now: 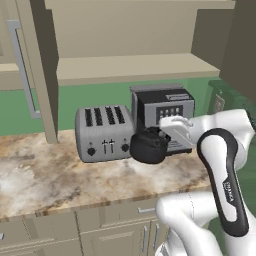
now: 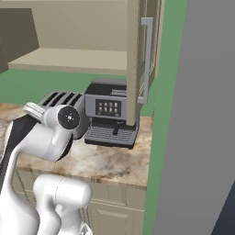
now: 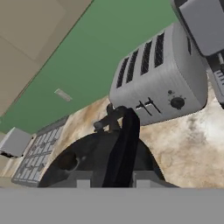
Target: Open the cabinet, pick the kettle from the cabinet, and place it in the sink.
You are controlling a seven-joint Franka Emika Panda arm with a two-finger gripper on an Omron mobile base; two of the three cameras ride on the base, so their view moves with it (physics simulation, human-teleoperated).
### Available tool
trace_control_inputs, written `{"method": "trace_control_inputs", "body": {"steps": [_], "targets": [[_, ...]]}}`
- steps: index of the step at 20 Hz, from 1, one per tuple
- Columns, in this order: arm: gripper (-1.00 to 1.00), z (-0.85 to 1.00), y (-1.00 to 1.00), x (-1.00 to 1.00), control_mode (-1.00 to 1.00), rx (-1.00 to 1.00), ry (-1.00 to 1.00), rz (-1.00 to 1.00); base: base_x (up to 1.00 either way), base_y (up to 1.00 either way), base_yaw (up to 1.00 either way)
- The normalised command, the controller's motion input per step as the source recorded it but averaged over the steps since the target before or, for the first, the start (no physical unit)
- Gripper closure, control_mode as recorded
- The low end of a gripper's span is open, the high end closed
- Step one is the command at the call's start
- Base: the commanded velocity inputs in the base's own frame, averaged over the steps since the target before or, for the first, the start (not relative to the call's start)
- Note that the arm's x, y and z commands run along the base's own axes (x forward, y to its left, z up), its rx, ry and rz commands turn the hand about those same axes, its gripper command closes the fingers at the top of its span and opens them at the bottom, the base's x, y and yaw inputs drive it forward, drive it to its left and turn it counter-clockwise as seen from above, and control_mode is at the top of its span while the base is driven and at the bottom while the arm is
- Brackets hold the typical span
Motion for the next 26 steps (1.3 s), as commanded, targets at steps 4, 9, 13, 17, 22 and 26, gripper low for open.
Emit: {"method": "trace_control_inputs", "body": {"steps": [4, 9, 13, 17, 22, 26], "targets": [[1.00, -0.04, 0.13, 0.04, -1.00, -0.15, -0.01, 0.00, 0.00, 0.00, 0.00], [1.00, -0.02, 0.08, 0.03, -1.00, -0.16, 0.00, 0.00, 0.00, 0.00, 0.00], [1.00, -0.07, 0.07, 0.01, -1.00, -0.08, 0.00, 0.00, 0.00, 0.00, 0.00], [1.00, -0.12, 0.11, 0.00, -1.00, 0.00, 0.00, 0.00, 0.00, 0.00, 0.00], [1.00, -0.12, 0.10, 0.00, -1.00, 0.00, -0.01, 0.00, 0.00, 0.00, 0.00], [1.00, 0.00, 0.00, 0.00, -1.00, 0.02, 0.00, 0.00, 0.00, 0.00, 0.00]]}}
